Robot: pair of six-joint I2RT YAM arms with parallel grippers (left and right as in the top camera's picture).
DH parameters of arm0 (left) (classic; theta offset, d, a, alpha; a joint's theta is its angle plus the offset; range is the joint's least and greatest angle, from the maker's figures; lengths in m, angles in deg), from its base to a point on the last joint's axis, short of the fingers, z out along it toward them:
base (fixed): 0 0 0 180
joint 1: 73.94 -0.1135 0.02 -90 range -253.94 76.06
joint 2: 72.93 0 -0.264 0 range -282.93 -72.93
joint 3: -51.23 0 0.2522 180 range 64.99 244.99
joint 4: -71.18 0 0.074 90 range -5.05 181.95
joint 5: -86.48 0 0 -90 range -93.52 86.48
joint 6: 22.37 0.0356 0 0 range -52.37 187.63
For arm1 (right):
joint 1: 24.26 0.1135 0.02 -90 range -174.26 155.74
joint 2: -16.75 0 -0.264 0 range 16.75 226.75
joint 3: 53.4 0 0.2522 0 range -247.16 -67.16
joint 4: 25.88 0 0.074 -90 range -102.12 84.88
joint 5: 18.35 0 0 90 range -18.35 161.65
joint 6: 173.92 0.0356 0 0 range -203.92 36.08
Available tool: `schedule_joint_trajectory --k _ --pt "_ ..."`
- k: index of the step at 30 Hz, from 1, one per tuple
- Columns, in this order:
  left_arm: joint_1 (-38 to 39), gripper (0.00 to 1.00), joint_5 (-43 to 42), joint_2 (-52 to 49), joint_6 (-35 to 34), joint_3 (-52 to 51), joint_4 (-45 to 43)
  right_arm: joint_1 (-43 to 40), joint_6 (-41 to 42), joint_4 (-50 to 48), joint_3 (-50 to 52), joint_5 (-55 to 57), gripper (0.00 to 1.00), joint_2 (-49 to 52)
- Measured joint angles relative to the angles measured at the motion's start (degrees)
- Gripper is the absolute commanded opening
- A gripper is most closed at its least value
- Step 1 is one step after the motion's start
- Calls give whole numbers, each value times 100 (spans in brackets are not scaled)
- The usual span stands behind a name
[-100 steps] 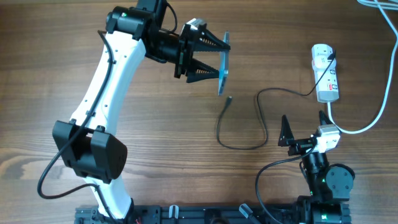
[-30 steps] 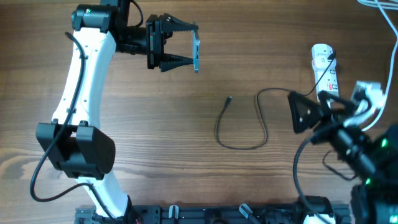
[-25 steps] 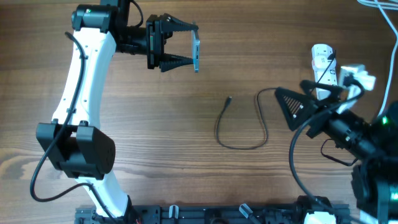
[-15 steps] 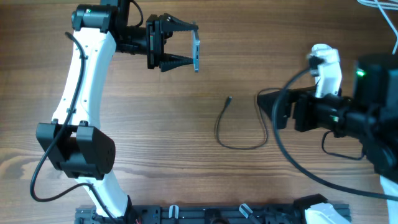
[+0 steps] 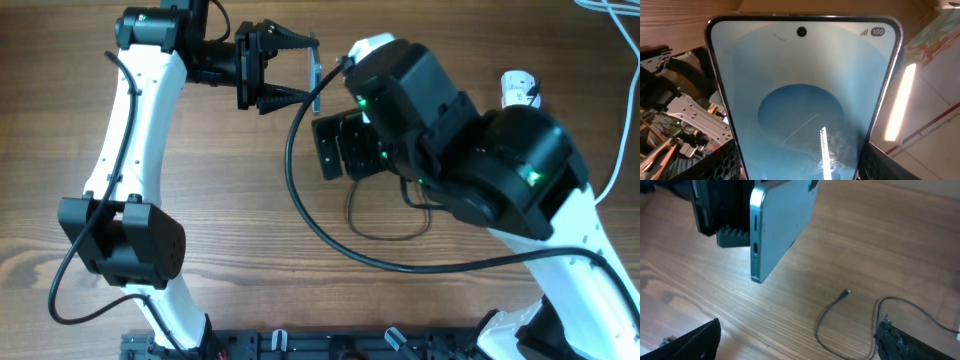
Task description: Plug charger to phone and switch on socket
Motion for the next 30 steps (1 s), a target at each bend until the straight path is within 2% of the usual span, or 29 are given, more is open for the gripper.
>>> schedule_joint_trajectory --k 3,5,8,10,15,30 --pt "0 65 0 0 0 0 -2 -2 70 44 0 227 100 0" --pt "0 65 0 0 0 0 -4 -79 520 402 -11 922 100 0" --pt "-15 65 -2 0 0 0 0 -643 1200 540 -9 1952 100 -7" --pt "-15 66 -2 0 0 0 -2 -1150 1412 509 -9 2173 100 -7" --pt "-15 66 -2 0 2 0 -2 -2173 1335 496 -9 1694 100 -7" --pt "-15 66 -2 0 0 0 -2 -2258 1082 267 -9 245 100 -7"
